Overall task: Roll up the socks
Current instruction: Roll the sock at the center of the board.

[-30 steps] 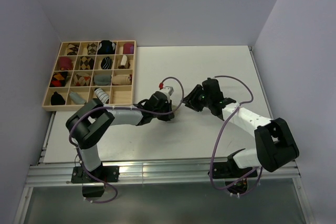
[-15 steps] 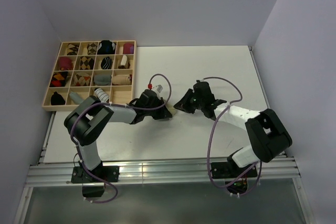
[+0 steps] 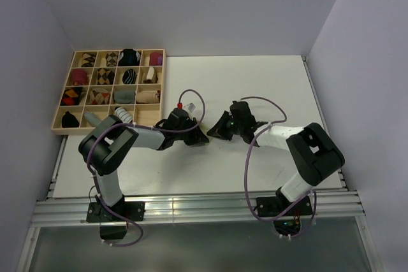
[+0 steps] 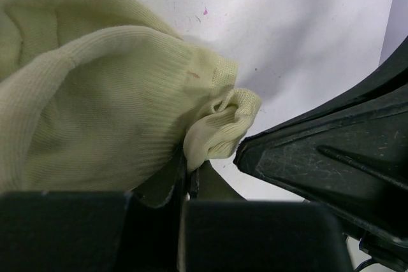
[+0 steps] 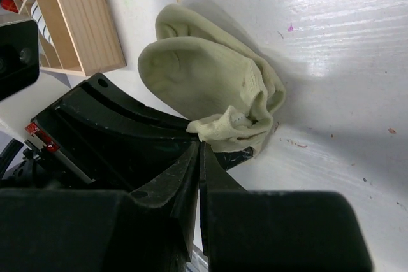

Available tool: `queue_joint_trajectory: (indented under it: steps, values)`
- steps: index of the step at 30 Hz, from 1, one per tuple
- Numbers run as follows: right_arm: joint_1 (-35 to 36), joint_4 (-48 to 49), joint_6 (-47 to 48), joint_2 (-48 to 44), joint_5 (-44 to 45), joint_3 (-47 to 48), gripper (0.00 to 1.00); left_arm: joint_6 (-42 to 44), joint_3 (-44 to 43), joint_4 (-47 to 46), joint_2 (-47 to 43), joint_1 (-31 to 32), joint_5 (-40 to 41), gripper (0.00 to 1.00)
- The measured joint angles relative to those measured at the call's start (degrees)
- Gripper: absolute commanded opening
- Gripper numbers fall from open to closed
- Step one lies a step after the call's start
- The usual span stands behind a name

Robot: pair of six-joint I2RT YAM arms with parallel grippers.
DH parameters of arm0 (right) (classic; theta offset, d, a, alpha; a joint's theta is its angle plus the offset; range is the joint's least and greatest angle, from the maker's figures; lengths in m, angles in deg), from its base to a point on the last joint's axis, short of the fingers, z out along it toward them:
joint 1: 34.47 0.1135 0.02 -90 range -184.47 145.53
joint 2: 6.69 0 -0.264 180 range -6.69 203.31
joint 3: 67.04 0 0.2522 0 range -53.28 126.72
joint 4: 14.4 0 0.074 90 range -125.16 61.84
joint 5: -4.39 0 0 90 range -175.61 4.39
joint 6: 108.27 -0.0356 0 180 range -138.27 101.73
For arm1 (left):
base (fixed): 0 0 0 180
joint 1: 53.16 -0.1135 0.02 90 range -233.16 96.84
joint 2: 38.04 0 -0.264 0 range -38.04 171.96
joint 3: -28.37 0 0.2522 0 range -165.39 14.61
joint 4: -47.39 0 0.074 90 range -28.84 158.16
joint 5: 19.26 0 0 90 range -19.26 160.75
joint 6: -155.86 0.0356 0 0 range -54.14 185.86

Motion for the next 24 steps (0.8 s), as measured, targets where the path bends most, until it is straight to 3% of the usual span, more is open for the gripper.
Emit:
queue_joint_trajectory:
  steps: [24]
  values:
    - [0.0, 2.3, 0.4, 6.1, 0.6, 2.2, 0.07, 0.0, 0.0, 0.1, 0.1, -0.2, -0.7, 0.00]
